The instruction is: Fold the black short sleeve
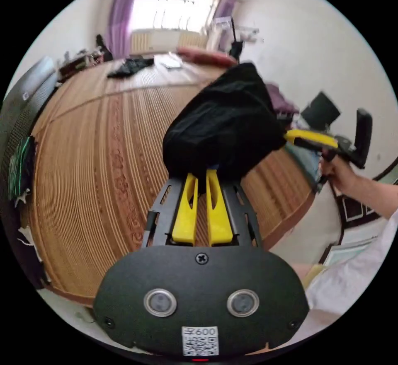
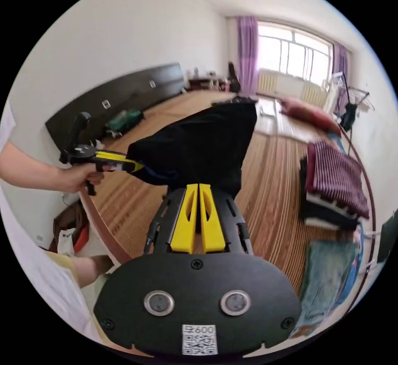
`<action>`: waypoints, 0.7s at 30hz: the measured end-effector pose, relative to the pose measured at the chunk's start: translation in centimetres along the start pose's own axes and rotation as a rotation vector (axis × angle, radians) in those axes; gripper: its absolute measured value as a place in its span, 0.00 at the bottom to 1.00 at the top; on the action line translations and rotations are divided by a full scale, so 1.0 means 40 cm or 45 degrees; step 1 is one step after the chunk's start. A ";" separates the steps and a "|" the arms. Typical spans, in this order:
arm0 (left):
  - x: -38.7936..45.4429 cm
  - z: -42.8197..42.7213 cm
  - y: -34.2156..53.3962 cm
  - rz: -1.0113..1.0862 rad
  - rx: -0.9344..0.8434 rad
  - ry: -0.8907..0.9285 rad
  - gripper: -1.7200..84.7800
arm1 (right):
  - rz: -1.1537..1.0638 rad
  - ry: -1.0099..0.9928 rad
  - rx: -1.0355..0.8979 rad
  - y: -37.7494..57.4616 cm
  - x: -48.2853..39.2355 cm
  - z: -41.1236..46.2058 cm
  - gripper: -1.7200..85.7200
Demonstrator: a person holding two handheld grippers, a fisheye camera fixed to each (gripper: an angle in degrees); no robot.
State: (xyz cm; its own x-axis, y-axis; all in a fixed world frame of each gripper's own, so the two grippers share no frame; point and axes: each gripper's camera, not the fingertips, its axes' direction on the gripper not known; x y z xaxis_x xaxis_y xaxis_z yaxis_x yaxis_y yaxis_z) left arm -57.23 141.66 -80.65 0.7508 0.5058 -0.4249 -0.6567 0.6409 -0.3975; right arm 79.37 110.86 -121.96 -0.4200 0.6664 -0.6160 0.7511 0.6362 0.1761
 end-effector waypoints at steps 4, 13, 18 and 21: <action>0.344 0.437 0.218 0.871 -0.434 -0.511 0.06 | 0.178 -0.267 -0.399 0.413 -0.097 0.244 0.01; 0.351 0.585 0.571 0.830 0.354 -0.758 0.06 | 0.101 -0.425 0.171 0.704 -0.275 -0.211 0.01; 0.449 0.788 0.735 1.017 0.648 -1.422 0.06 | 0.059 -0.403 0.238 0.731 -0.376 -0.468 0.01; 0.444 0.823 0.771 1.001 0.717 -1.464 0.06 | 0.016 -0.349 0.270 0.736 -0.451 -0.622 0.01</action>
State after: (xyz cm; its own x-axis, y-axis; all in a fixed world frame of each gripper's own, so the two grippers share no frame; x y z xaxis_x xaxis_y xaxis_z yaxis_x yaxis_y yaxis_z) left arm -61.80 189.41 -73.67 0.0495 0.8108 0.5833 -0.9958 -0.0054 0.0919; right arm 96.37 127.24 -86.56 -0.2792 0.5265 -0.8030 0.8567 0.5143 0.0394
